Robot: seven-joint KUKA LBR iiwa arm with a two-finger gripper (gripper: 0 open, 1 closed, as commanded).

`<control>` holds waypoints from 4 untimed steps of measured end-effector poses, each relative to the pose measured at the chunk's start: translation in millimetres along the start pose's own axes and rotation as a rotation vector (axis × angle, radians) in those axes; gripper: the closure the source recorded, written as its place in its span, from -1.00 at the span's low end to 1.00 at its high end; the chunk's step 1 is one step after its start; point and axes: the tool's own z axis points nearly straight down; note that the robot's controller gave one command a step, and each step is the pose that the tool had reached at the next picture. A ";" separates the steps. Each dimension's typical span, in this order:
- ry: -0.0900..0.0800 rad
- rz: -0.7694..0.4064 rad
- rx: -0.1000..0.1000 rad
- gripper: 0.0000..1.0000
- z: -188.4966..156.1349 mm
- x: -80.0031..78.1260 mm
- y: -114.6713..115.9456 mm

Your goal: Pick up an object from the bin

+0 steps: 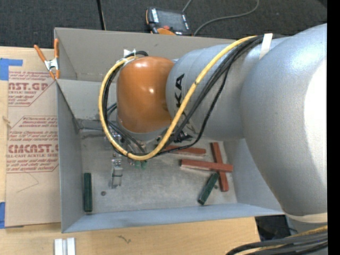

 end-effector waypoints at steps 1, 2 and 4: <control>-0.005 0.108 0.003 -1.00 -23.4 -22.4 -80.0; 0.004 0.006 0.005 -1.00 78.7 -58.2 -171.0; -0.002 0.026 0.000 1.00 100.3 -60.8 -191.8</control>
Offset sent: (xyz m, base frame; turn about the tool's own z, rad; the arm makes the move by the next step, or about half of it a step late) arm 0.0206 -0.0765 0.0224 0.1019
